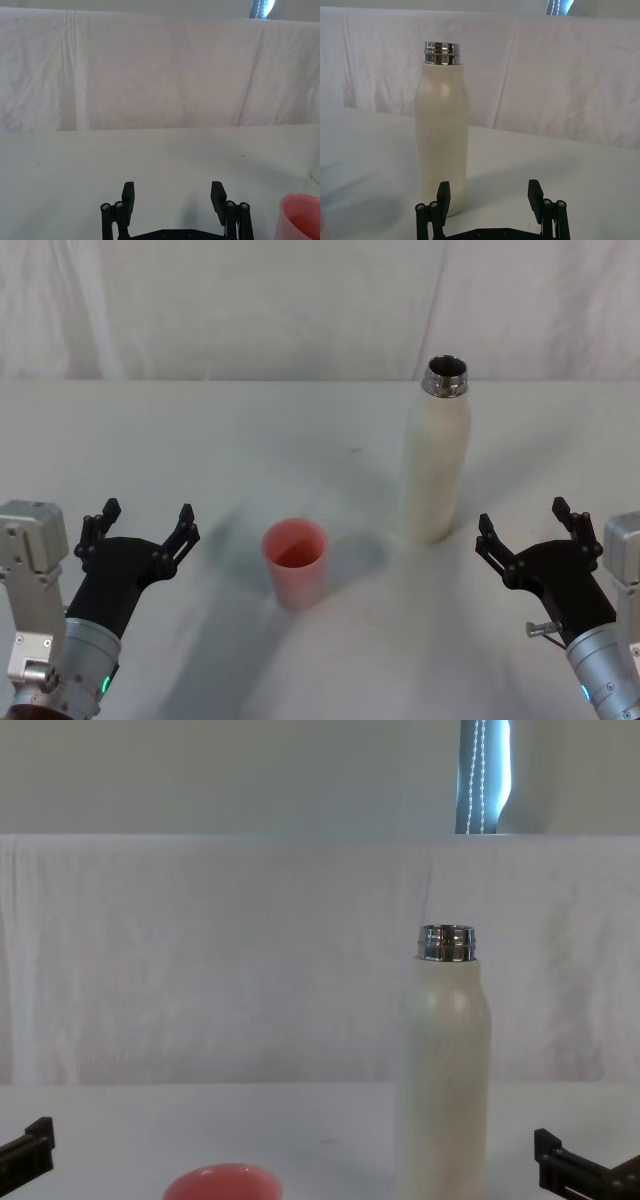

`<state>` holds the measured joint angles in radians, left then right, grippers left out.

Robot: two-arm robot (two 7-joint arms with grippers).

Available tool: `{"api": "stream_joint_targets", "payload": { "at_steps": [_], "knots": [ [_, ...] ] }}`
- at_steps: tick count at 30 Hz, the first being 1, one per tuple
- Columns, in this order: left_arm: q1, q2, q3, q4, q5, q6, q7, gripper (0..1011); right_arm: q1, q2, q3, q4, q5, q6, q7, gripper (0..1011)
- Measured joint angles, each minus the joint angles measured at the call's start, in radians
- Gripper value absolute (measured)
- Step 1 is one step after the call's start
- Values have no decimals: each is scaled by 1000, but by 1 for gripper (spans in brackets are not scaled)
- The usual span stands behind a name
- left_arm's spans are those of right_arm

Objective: Grasp the thermos with one hand and pour water into the cup lid.

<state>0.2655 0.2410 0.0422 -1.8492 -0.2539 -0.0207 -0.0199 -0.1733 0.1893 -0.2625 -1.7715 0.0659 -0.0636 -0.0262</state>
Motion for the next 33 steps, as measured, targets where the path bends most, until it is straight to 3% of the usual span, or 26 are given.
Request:
{"api": "stream_joint_targets", "payload": {
  "at_steps": [15, 33],
  "knots": [
    [0, 0, 0, 0, 0, 0, 0, 1001, 6, -14, 6, -4, -10, 22, 46, 1000],
    [0, 0, 0, 0, 0, 0, 0, 1001, 79, -64, 10, 53, -28, 53, 141, 1000]
  ]
}}
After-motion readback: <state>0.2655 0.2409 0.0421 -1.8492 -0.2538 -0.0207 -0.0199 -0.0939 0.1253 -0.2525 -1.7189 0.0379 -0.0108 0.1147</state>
